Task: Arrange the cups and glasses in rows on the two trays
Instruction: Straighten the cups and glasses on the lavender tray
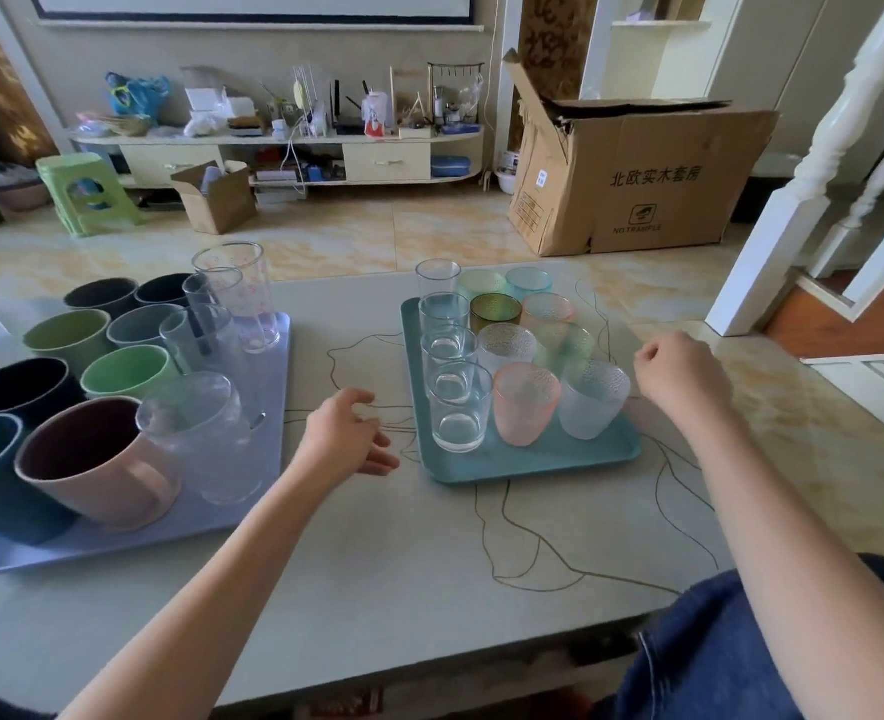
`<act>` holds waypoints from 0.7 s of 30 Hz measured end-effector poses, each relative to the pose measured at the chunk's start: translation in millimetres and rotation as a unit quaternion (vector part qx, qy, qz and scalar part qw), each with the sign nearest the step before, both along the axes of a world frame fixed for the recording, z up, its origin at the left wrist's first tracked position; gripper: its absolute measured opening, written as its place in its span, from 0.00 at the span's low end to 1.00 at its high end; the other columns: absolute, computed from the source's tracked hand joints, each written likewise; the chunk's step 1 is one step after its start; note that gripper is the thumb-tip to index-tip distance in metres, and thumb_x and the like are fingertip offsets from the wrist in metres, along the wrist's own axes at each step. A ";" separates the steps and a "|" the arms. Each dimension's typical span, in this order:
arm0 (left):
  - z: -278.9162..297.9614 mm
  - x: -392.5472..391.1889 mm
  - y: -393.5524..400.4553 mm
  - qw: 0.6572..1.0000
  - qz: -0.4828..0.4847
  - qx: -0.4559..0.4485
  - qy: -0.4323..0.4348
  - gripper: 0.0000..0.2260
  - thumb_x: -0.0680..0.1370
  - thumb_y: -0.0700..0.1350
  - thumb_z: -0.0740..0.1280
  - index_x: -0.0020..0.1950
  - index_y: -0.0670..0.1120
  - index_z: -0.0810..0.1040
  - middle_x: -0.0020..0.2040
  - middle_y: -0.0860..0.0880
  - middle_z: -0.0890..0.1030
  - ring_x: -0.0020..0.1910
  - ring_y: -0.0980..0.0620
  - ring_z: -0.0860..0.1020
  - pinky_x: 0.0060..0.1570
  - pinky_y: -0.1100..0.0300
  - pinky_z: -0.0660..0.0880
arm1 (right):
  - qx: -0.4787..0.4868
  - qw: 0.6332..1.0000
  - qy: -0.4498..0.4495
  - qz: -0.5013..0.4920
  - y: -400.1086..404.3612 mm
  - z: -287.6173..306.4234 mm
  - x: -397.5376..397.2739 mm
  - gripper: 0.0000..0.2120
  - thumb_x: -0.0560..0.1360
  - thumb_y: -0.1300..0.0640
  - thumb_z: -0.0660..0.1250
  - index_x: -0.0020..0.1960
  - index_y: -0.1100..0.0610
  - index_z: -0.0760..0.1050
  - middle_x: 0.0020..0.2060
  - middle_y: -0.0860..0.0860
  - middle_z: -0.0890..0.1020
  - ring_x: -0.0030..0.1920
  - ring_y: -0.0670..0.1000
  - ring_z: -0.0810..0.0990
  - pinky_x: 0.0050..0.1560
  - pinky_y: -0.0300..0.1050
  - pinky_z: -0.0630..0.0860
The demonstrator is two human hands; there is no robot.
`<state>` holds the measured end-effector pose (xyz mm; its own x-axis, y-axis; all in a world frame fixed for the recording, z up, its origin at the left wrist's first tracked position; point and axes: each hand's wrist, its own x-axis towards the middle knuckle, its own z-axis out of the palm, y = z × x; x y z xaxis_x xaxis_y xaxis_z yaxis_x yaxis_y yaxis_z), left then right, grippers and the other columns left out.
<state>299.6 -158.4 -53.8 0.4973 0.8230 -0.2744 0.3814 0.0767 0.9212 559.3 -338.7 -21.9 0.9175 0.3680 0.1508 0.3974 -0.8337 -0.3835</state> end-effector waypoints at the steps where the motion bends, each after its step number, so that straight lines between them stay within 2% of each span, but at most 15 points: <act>1: 15.7 -9.6 0.6 1.000 -0.004 0.012 -0.008 0.15 0.78 0.32 0.56 0.62 0.42 0.70 0.37 0.39 0.78 0.22 0.46 0.80 0.23 0.57 0.78 | 0.041 0.999 -0.025 0.007 3.0 10.4 -13.7 0.10 0.77 0.58 0.58 0.47 0.56 0.78 0.46 0.59 0.81 0.45 0.61 0.78 0.42 0.45 0.70; 3: 51.3 -33.5 3.3 0.999 -0.011 0.043 -0.027 0.13 0.78 0.32 0.58 0.59 0.43 0.73 0.38 0.38 0.79 0.22 0.47 0.80 0.22 0.60 0.77 | 0.135 0.987 -0.069 0.056 11.9 24.3 -47.1 0.09 0.77 0.57 0.59 0.46 0.57 0.78 0.41 0.56 0.82 0.42 0.60 0.78 0.39 0.44 0.71; 5: 84.6 -61.9 11.3 0.996 -0.010 0.084 -0.038 0.11 0.77 0.32 0.60 0.56 0.44 0.74 0.38 0.39 0.81 0.23 0.49 0.80 0.22 0.62 0.76 | 0.221 0.962 -0.058 0.151 26.4 27.9 -88.7 0.10 0.78 0.57 0.60 0.44 0.59 0.78 0.36 0.53 0.81 0.36 0.55 0.79 0.33 0.43 0.71; 8: 118.7 -109.6 34.1 0.990 0.025 0.132 -0.044 0.10 0.77 0.33 0.62 0.55 0.44 0.75 0.35 0.42 0.81 0.22 0.50 0.80 0.22 0.62 0.77 | 0.271 0.910 0.097 0.298 58.0 23.7 -159.3 0.12 0.80 0.56 0.59 0.42 0.59 0.77 0.30 0.48 0.78 0.27 0.41 0.77 0.27 0.36 0.71; 10: 129.0 -144.8 54.2 0.984 0.071 0.152 -0.056 0.09 0.77 0.33 0.62 0.53 0.43 0.75 0.35 0.42 0.80 0.21 0.52 0.79 0.21 0.61 0.77 | 0.237 0.893 0.168 0.342 84.3 9.8 -197.6 0.13 0.80 0.55 0.59 0.41 0.59 0.77 0.29 0.50 0.77 0.24 0.40 0.75 0.24 0.36 0.71; 12: 130.8 -183.9 78.7 0.976 0.133 0.145 -0.095 0.07 0.77 0.34 0.63 0.50 0.44 0.77 0.33 0.44 0.81 0.21 0.55 0.79 0.21 0.64 0.77 | 0.180 0.898 0.212 0.342 112.2 -6.0 -225.7 0.14 0.80 0.53 0.58 0.43 0.59 0.76 0.31 0.53 0.78 0.23 0.43 0.74 0.19 0.35 0.68; 14: 125.0 -225.6 107.7 0.959 0.214 0.112 -0.149 0.07 0.78 0.35 0.61 0.46 0.44 0.77 0.28 0.47 0.81 0.21 0.57 0.78 0.21 0.68 0.74 | 0.113 0.907 0.241 0.327 137.8 -21.4 -244.5 0.14 0.80 0.50 0.57 0.45 0.59 0.75 0.32 0.53 0.78 0.23 0.49 0.75 0.18 0.34 0.66; 16: 112.9 -260.9 137.3 0.936 0.292 0.078 -0.182 0.07 0.78 0.35 0.60 0.44 0.42 0.75 0.23 0.49 0.79 0.19 0.59 0.76 0.20 0.70 0.71 | 0.074 0.911 0.255 0.317 160.3 -36.5 -255.1 0.13 0.80 0.50 0.56 0.43 0.58 0.71 0.32 0.53 0.78 0.25 0.53 0.78 0.22 0.39 0.71; 18: 94.0 -286.5 158.1 0.925 0.341 0.056 -0.160 0.08 0.78 0.36 0.60 0.40 0.43 0.73 0.25 0.46 0.79 0.18 0.59 0.76 0.19 0.70 0.71 | 0.046 0.918 0.243 0.310 180.3 -48.8 -263.1 0.13 0.79 0.50 0.56 0.39 0.56 0.68 0.38 0.58 0.81 0.34 0.59 0.81 0.32 0.48 0.76; 19: 79.4 -296.2 166.2 0.925 0.353 0.041 -0.135 0.08 0.78 0.36 0.60 0.39 0.43 0.72 0.29 0.43 0.77 0.18 0.58 0.76 0.19 0.69 0.72 | 0.026 0.923 0.225 0.312 188.3 -54.7 -265.5 0.14 0.79 0.50 0.56 0.37 0.55 0.67 0.42 0.60 0.82 0.39 0.59 0.81 0.36 0.49 0.74; 21: 47.4 -309.5 173.5 0.933 0.352 -0.011 -0.080 0.07 0.78 0.36 0.61 0.40 0.42 0.72 0.34 0.42 0.75 0.20 0.54 0.77 0.18 0.68 0.73 | -0.005 0.929 0.185 0.319 199.3 -63.0 -268.6 0.17 0.78 0.51 0.58 0.32 0.54 0.67 0.45 0.62 0.82 0.40 0.57 0.78 0.38 0.44 0.66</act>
<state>-9.9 15.1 -6.4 -0.1276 0.9560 -0.2643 0.0874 0.2763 0.9571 290.7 -139.5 -84.9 0.5003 0.8548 -0.1377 0.6547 -0.4775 -0.5860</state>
